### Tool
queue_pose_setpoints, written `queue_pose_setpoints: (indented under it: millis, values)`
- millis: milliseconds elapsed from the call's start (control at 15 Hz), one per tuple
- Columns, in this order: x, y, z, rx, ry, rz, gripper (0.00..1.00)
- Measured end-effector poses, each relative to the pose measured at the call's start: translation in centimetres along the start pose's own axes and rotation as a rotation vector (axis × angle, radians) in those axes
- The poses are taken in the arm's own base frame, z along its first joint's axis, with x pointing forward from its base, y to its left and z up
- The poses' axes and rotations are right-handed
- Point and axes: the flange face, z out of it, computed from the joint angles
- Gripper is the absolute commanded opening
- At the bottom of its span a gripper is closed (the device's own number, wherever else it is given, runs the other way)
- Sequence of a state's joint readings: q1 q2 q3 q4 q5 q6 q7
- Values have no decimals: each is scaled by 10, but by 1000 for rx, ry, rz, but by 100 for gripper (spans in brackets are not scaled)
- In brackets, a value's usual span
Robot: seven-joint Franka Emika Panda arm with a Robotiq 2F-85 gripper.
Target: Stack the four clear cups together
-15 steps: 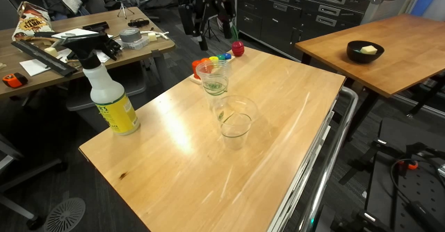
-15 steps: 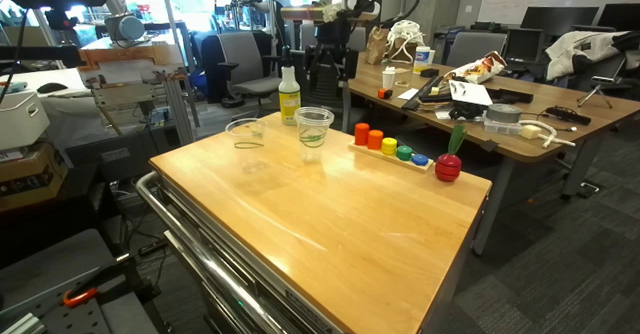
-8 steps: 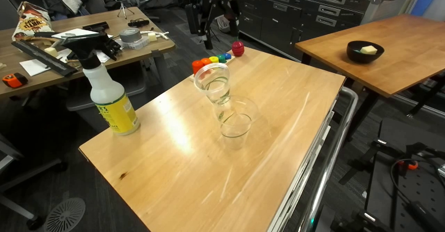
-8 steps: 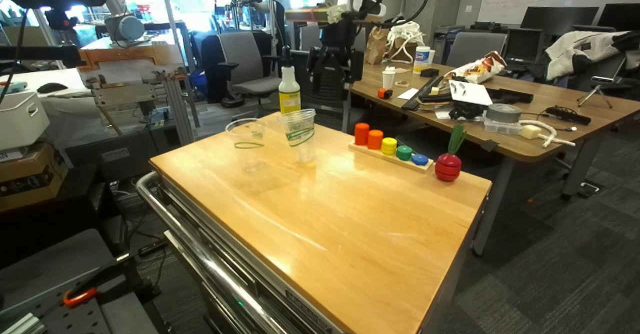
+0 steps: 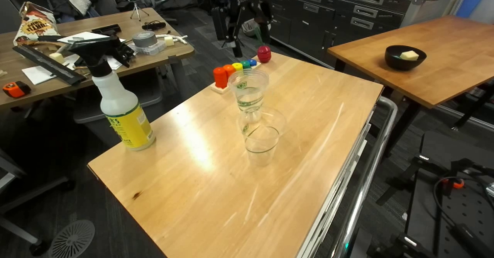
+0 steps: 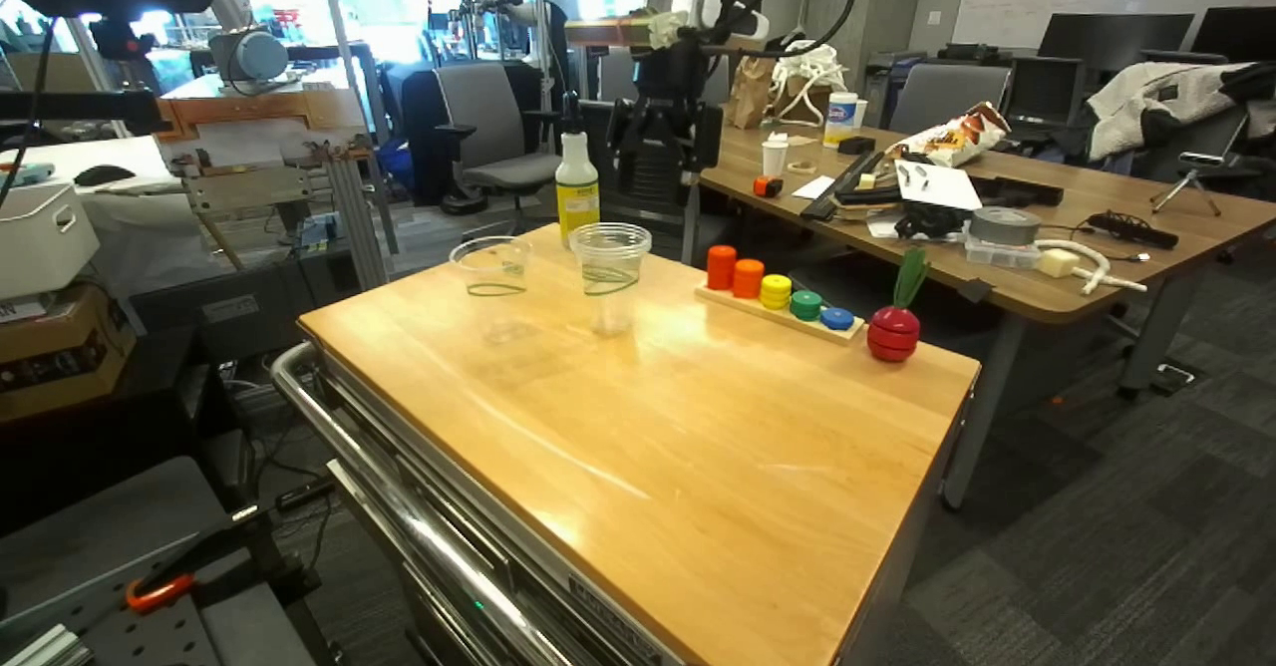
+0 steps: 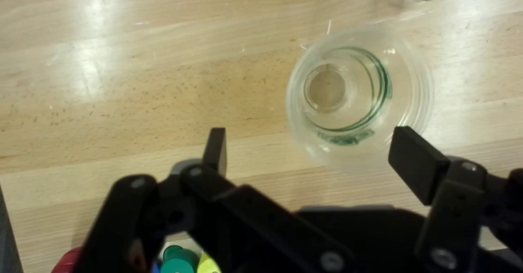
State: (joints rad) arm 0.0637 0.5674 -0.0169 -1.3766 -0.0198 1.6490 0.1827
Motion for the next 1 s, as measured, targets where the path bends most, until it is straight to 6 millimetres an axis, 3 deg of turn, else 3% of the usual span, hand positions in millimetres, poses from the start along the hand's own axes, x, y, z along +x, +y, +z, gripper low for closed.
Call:
queue_pose_setpoints:
  millis: [1000]
  values:
    - [-21, 14, 20, 1, -74, 5, 100]
